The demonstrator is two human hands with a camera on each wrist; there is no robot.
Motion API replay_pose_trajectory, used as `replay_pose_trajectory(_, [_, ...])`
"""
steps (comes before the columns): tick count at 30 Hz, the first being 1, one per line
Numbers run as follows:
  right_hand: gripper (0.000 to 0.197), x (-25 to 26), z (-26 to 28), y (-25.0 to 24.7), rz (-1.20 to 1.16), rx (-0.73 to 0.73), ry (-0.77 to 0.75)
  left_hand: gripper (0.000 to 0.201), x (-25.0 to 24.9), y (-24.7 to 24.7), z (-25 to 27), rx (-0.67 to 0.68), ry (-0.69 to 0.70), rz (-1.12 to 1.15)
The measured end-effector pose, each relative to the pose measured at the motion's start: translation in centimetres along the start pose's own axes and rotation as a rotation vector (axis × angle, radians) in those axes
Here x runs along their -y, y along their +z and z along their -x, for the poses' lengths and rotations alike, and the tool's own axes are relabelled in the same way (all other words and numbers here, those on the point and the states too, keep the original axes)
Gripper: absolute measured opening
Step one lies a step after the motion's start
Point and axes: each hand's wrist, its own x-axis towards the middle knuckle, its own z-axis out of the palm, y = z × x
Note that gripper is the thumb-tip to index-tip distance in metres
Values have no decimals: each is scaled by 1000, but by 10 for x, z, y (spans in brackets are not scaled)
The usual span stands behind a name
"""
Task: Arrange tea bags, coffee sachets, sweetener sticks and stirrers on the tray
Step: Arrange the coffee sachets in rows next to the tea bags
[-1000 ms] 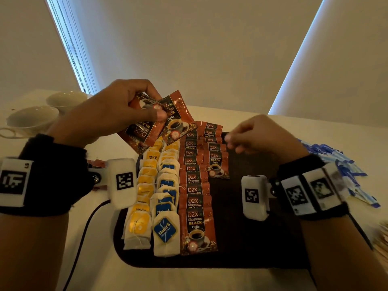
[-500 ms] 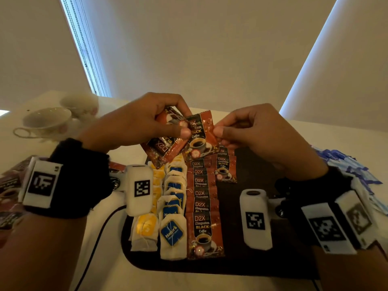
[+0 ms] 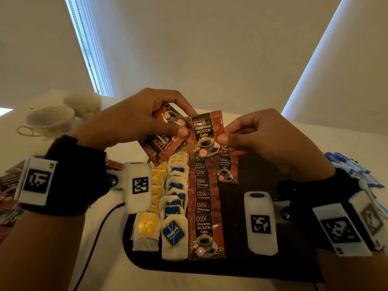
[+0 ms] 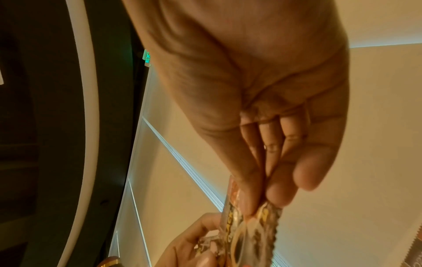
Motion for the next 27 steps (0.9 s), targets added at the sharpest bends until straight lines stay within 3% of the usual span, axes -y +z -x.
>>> replay_pose_trajectory(5, [16,-2,0,-4,-22,3,16,42,6,-13,0,-382,67,80])
replay_pose_trajectory(7, [16,-2,-1,-4,-25,2,22,46,9,-16,-1,-432,55,61])
replay_pose_trajectory(12, [18,-8,-3,-10,-24,8,89,41,8,-14,0,-401,70,35])
replay_pose_trajectory(17, [6,-33,-9,-25,191,49,368,31,8,-12,-1,-375,89,21])
replay_pose_trajectory(21, [7,-47,-10,-32,431,231,588,32,6,-11,-1,-368,107,30])
replay_pose_trajectory(27, [5,-58,-12,-21,401,329,721,23,5,-11,-1,-378,122,57])
